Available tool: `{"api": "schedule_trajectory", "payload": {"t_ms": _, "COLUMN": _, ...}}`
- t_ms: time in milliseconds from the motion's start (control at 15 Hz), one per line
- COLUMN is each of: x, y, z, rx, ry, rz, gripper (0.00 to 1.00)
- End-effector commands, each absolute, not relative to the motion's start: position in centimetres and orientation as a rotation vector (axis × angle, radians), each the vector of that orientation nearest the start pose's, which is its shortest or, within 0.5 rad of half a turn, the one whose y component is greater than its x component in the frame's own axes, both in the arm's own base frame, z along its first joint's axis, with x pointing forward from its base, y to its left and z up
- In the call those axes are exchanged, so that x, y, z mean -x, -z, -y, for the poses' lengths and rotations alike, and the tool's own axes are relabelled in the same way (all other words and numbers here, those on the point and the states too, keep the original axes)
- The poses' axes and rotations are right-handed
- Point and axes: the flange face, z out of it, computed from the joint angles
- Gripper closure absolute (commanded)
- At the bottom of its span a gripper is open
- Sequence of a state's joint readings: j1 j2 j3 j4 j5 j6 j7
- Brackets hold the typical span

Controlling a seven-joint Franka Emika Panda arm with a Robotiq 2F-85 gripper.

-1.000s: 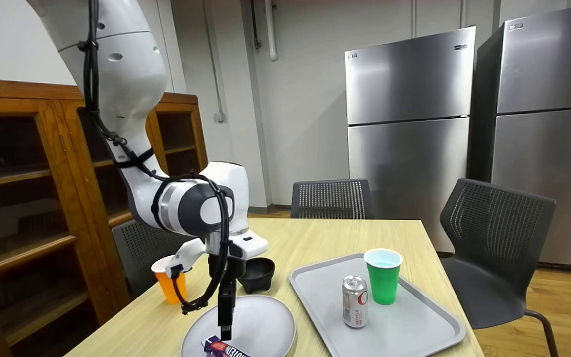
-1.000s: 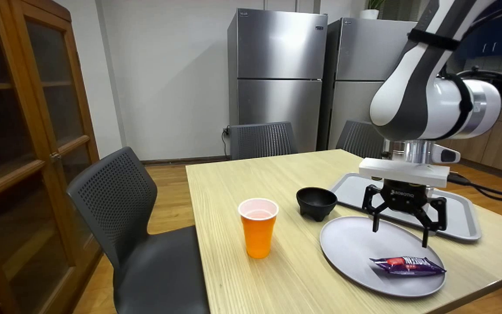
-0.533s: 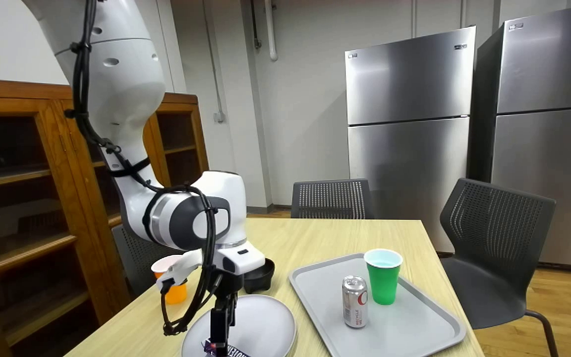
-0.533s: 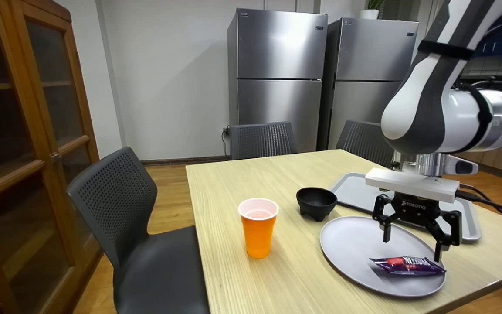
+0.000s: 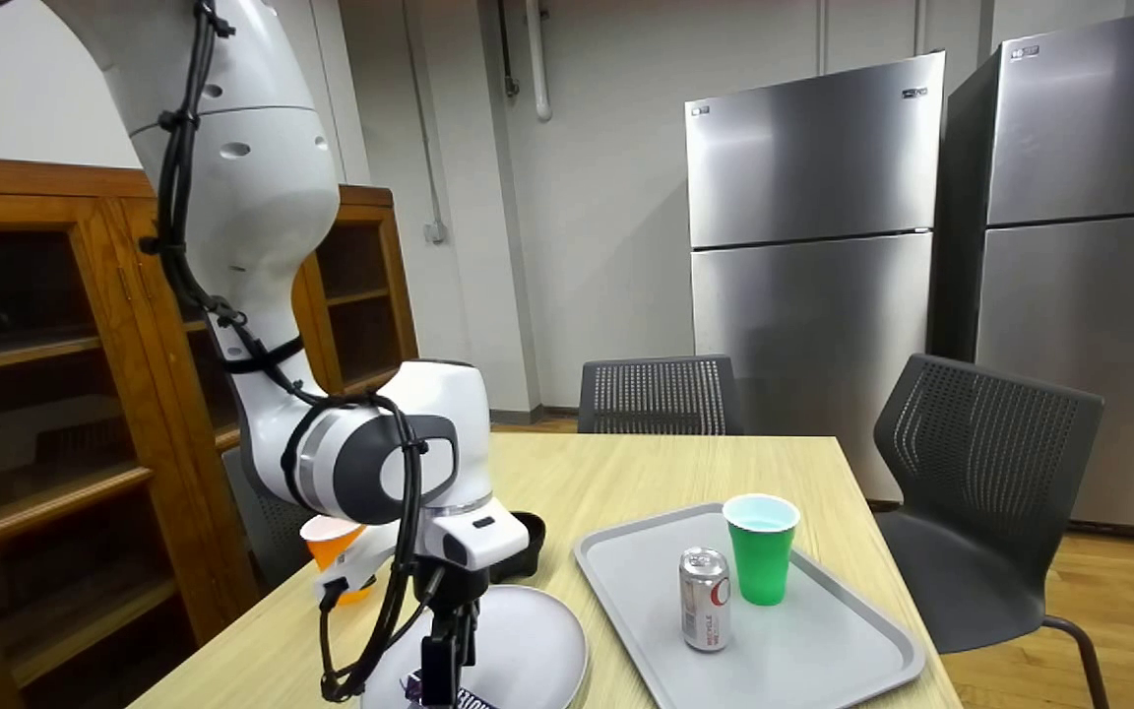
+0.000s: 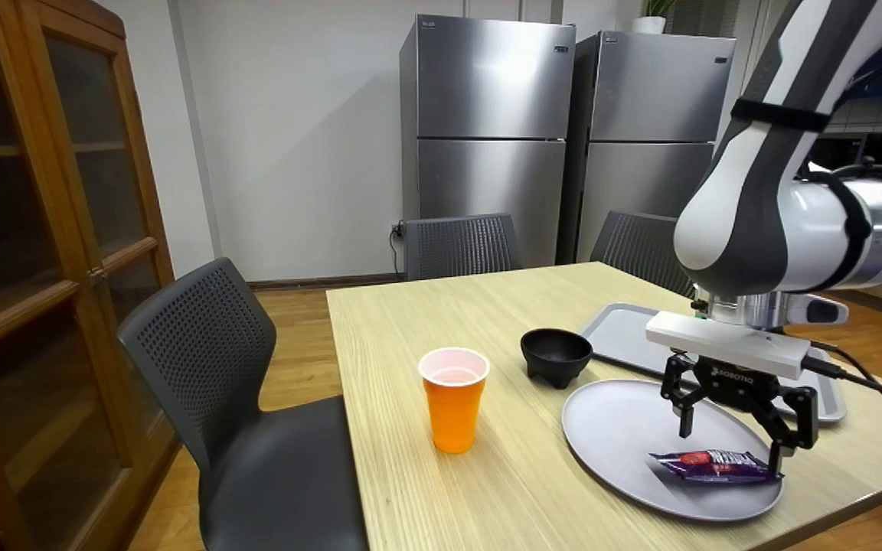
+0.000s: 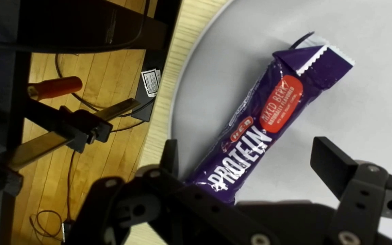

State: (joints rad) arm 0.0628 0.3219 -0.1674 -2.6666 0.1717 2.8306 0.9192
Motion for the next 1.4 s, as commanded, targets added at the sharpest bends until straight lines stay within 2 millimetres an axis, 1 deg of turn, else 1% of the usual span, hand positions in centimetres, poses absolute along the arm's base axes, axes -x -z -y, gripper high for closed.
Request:
{"api": "schedule_trajectory", "payload": {"t_ms": 0, "x": -38.79, "y": -11.60, "z": 5.14, "rx": 2.632, "ry": -0.187, "rz": -1.817, "gripper": 0.00}}
{"api": "schedule_trajectory", "payload": {"t_ms": 600, "x": -39.09, "y": -10.82, "z": 4.70, "rx": 2.619, "ry": -0.179, "rz": -1.827, "gripper": 0.00}}
{"api": "schedule_trajectory", "payload": {"t_ms": 1200, "x": -39.57, "y": -10.73, "z": 4.24, "rx": 2.602, "ry": -0.172, "rz": -1.831, "gripper": 0.00}}
{"api": "schedule_trajectory", "payload": {"t_ms": 1267, "x": -39.58, "y": -10.67, "z": 4.25, "rx": 2.604, "ry": -0.169, "rz": -1.832, "gripper": 0.18}}
{"api": "schedule_trajectory", "payload": {"t_ms": 1333, "x": -39.60, "y": -10.64, "z": 4.24, "rx": 2.605, "ry": -0.168, "rz": -1.829, "gripper": 0.28}}
